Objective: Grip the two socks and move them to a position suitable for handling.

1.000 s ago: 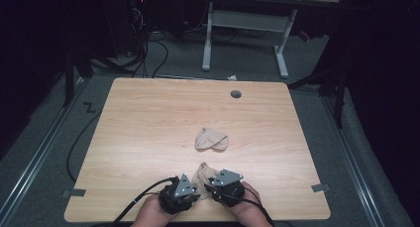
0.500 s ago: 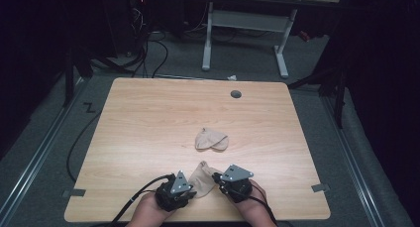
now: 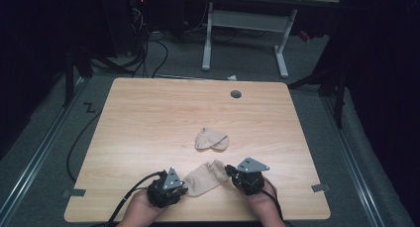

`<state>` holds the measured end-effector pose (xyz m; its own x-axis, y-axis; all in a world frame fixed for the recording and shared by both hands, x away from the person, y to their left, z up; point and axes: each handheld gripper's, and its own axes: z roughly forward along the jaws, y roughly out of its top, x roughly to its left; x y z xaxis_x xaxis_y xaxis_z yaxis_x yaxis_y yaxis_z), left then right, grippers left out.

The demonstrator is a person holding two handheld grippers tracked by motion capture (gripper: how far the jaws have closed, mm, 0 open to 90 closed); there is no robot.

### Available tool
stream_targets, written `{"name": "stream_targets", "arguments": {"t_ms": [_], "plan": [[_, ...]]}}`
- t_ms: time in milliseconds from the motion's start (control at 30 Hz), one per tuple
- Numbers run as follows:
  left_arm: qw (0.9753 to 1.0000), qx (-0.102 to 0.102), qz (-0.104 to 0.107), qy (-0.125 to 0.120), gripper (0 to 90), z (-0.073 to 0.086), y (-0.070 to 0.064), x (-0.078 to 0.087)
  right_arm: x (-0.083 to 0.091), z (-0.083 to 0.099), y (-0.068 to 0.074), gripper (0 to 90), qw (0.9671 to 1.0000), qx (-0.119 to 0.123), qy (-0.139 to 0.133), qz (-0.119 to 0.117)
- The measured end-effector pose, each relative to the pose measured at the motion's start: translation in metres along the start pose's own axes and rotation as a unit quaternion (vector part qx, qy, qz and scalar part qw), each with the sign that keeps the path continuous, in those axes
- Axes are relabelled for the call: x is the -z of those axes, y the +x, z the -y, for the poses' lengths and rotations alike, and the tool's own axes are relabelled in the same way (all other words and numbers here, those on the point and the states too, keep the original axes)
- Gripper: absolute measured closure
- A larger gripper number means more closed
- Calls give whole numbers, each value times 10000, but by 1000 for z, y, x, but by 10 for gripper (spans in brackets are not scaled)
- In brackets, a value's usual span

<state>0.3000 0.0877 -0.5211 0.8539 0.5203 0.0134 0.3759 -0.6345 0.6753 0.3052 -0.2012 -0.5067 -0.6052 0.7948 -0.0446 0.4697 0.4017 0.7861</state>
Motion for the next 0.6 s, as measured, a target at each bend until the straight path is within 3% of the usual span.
{"name": "stream_targets", "arguments": {"t_ms": [200, 367, 400, 433, 500, 533, 600], "plan": [[9998, 141, -138, 7, 721, 3, 9, 4, -3, 6, -14, 850, 9995, -255, 154, 50], [9978, 454, -123, -467, 721, -4, 14, 12, -5, 11, -22, 844, 9984, -492, 242, 118], [9978, 454, -123, -467, 723, -4, 14, 12, -5, 11, -24, 844, 9982, -529, 249, 137], [9961, 614, -3, -634, 723, -9, 16, 12, -5, 12, -26, 840, 9982, -527, 250, 166], [9955, 654, 39, -678, 723, -12, 15, 11, -4, 13, -28, 824, 9978, -570, 261, 204], [9948, 693, 57, -740, 721, -20, 13, 6, -2, 14, -32, 762, 9970, -653, 260, 321], [9944, 720, 119, -760, 712, -26, 9, 0, 2, 12, -33, 750, 9971, -542, 163, 517]]}}
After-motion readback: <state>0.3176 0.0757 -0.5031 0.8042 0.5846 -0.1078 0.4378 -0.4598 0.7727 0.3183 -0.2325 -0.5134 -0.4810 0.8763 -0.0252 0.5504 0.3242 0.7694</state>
